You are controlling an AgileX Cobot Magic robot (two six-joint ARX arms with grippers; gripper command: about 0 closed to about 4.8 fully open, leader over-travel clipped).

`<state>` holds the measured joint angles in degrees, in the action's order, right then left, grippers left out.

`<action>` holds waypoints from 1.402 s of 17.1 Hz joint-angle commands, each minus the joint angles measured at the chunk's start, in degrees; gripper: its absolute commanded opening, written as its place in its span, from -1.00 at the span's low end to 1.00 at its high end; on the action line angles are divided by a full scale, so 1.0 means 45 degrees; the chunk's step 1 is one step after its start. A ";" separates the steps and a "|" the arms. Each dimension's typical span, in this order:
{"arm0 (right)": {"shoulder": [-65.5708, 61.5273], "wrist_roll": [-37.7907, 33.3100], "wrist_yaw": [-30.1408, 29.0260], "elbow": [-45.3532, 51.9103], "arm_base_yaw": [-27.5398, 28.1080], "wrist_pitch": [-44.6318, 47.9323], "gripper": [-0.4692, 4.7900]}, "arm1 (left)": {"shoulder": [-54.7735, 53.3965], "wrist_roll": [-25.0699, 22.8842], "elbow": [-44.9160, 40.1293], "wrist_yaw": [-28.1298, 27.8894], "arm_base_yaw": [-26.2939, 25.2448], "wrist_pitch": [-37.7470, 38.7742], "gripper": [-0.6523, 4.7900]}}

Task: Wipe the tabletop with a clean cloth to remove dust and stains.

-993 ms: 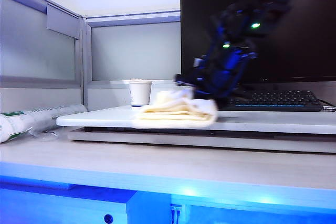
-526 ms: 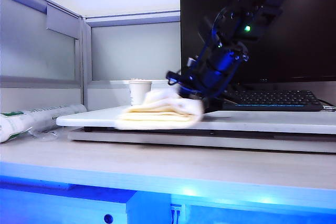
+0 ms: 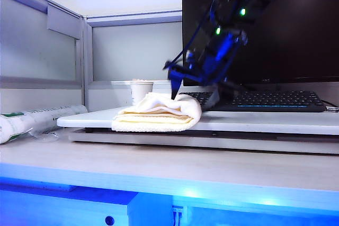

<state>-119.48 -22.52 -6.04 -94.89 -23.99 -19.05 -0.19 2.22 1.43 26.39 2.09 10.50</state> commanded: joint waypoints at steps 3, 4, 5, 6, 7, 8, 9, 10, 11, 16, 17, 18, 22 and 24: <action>0.2006 0.0792 0.0840 -0.0403 0.0491 -0.0063 0.82 | -0.0005 -0.0005 0.0024 0.0097 -0.0005 0.0316 -0.19; 0.2482 0.0913 0.0840 -0.0398 0.0670 -0.0083 0.82 | -0.0005 -0.0005 0.0024 0.0097 0.0000 0.0321 -0.19; 0.2885 0.1093 0.0831 -0.0398 0.0831 -0.0151 0.82 | -0.0005 -0.0005 0.0024 0.0097 -0.0005 0.0316 -0.19; 0.3366 0.1127 0.0835 -0.0398 0.1035 -0.0393 0.82 | -0.0005 -0.0005 0.0024 0.0097 -0.0005 0.0316 -0.19; 0.3769 0.1258 0.0826 -0.0398 0.1195 -0.0627 0.82 | -0.0005 -0.0005 0.0024 0.0097 0.0000 0.0316 -0.19; 0.4245 0.1579 0.0845 -0.0398 0.1350 -0.0967 0.82 | -0.0005 -0.0010 0.0024 0.0092 0.0000 0.0316 -0.19; 0.4726 0.1851 0.0986 -0.0398 0.1496 -0.1336 0.82 | -0.0005 -0.0005 0.0024 0.0092 -0.0005 0.0316 -0.19; 0.5158 0.2215 0.1175 -0.0398 0.1525 -0.1700 0.82 | -0.0005 -0.0005 0.0024 0.0092 -0.0005 0.0316 -0.19; 0.5678 0.2569 0.1452 -0.0398 0.1569 -0.2142 0.82 | -0.0005 -0.0010 0.0024 0.0092 -0.0005 0.0316 -0.19; 0.8174 0.3905 0.1739 -0.0160 0.1642 -0.3084 0.66 | -0.0005 -0.0010 0.0024 0.0092 -0.0005 0.0316 -0.19; 0.8743 0.4080 0.1831 0.0024 0.1642 -0.3060 0.54 | -0.0005 -0.0015 0.0024 0.0092 -0.0005 0.0316 -0.19; 0.9253 0.4129 0.2045 0.0282 0.1642 -0.3007 0.53 | -0.0005 -0.0015 0.0024 0.0092 -0.0005 0.0316 -0.19; 1.1740 0.4391 0.2856 0.2725 0.1666 -0.2827 0.53 | -0.0005 -0.0010 0.0024 0.0092 -0.0005 0.0316 -0.20; 1.3124 0.4342 0.3099 0.4439 0.1758 -0.2550 0.52 | -0.0005 -0.0015 0.0024 0.0078 -0.0005 0.0311 -0.20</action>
<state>-62.72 -3.07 7.01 -77.25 -16.27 -31.99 -0.19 2.22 1.43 26.39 2.09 10.50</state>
